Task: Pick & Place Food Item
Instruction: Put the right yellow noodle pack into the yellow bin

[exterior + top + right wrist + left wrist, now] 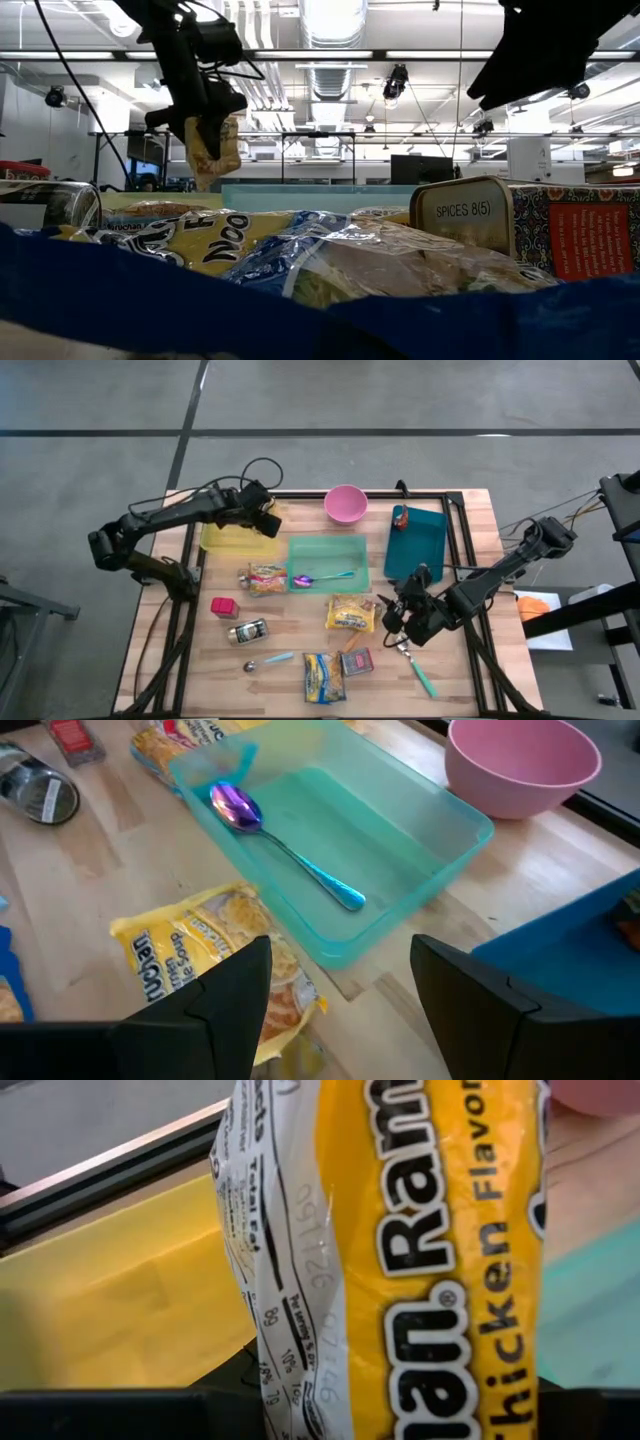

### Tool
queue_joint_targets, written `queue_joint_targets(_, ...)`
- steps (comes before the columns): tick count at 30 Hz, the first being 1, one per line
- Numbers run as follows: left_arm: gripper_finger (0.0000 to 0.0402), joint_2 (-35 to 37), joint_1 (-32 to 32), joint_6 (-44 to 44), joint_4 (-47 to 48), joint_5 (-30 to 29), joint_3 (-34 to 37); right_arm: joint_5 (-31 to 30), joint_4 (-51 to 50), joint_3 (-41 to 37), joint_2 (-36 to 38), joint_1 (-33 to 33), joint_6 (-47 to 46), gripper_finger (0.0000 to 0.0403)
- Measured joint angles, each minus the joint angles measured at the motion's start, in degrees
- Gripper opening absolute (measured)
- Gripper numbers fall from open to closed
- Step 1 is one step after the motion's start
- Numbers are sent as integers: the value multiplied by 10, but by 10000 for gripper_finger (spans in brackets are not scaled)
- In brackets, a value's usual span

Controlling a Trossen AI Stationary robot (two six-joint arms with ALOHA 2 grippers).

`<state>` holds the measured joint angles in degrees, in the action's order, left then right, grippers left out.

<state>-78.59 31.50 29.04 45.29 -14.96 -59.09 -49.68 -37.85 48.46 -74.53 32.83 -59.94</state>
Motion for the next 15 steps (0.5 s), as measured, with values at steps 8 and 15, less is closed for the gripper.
queue_joint_targets(8, 144, -44, 30, -2, -5, 26, -19, 9, 41, -39, 33, -26, 37, 237)
queue_joint_targets(15, 144, -127, 49, -24, 23, 26, -81, 9, 47, -39, 37, -29, 59, 237)
